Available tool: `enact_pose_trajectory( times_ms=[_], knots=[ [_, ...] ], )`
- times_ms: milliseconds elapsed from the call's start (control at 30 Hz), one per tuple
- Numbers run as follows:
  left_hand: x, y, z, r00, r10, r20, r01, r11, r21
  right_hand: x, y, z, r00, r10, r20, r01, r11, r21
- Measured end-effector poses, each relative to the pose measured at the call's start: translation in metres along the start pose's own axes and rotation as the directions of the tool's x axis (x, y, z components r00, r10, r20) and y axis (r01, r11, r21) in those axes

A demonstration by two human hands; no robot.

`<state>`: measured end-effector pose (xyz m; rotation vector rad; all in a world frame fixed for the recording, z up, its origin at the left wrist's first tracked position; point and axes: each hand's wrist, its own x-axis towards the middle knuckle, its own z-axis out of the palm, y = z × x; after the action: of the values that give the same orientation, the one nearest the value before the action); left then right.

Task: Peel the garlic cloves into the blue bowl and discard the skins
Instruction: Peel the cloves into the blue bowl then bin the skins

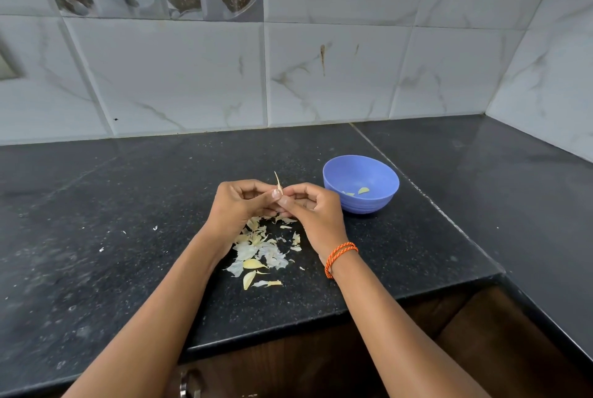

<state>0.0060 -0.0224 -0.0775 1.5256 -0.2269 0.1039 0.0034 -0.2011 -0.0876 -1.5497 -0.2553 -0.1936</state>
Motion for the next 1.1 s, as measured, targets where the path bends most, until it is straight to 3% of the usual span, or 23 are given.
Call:
enact_pose_trajectory(
  times_ms=[100,300,500,633,867,1000,1100],
  knots=[
    [0.002,-0.001,0.000,1.000,-0.012,0.001,0.012,0.999,-0.046,0.000,0.000,-0.001,1.000,0.021,0.010,-0.022,0.999,0.049],
    [0.002,0.000,0.001,0.998,0.058,-0.013,-0.058,0.998,0.017,0.001,0.002,-0.001,1.000,0.010,0.010,-0.011,0.998,0.055],
    [0.001,0.000,0.002,0.991,0.135,-0.021,-0.131,0.983,0.125,0.000,0.002,0.003,0.999,-0.039,-0.027,0.037,0.997,-0.074],
    [0.005,-0.006,-0.004,0.990,0.139,0.006,-0.135,0.953,0.273,0.000,0.005,0.004,0.984,-0.109,-0.140,0.073,0.969,-0.237],
    [0.001,-0.010,0.006,0.968,0.222,0.121,-0.248,0.738,0.627,-0.007,-0.001,-0.017,0.978,-0.078,-0.191,0.021,0.959,-0.284],
    [0.005,-0.018,0.012,0.897,0.248,0.367,-0.443,0.526,0.726,-0.008,0.002,-0.018,0.981,-0.108,-0.159,0.045,0.933,-0.357],
    [0.006,-0.017,0.016,0.885,0.159,0.437,-0.447,0.552,0.704,-0.007,0.003,-0.017,0.984,-0.159,-0.086,0.103,0.884,-0.455]
  ],
)
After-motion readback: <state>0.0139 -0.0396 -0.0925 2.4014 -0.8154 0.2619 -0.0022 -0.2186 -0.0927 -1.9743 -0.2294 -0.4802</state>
